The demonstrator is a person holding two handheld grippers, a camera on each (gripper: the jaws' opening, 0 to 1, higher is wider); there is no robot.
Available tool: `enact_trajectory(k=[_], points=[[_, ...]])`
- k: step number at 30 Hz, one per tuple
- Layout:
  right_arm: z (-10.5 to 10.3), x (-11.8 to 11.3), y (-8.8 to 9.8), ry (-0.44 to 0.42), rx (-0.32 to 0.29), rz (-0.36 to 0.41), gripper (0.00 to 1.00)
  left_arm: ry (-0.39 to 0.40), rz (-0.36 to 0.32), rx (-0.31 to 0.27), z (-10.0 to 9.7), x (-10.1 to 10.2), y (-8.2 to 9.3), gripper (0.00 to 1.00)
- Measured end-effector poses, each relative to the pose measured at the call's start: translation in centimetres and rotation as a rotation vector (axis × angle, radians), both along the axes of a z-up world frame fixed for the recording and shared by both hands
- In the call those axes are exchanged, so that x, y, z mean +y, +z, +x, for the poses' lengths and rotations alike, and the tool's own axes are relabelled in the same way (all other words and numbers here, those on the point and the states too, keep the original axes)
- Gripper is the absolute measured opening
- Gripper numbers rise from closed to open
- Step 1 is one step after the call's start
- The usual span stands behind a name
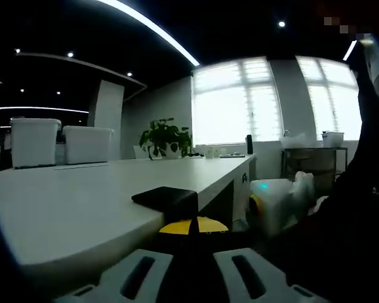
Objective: Clamp the fixed fixture on the desktop, loosen the retaining clip, secure it to the edge of the desk, and tighten the retaining clip.
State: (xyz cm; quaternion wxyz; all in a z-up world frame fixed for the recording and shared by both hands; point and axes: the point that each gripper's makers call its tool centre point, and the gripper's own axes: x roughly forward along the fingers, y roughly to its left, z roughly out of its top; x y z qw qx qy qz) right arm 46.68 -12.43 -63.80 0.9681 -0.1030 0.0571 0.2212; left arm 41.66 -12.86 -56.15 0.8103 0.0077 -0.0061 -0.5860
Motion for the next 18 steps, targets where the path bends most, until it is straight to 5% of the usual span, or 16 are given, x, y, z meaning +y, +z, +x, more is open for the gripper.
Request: enact_trajectory(k=[7,17,18], points=[[-0.1,0.9,-0.1,0.21,0.003,-0.044,0.23,0.0,0.022,-0.003,0.1,-0.4,-0.2,0.02],[0.8,1.3,0.0,0.331,-0.017,-0.045,0.23,0.005,0.057,0.003,0.0,-0.8,-1.1,0.02],[1.7,1.2,1.1,0.368,-0.123,-0.117,0.23,0.005,0.058,0.003,-0.1,-0.8,-1.2,0.02]])
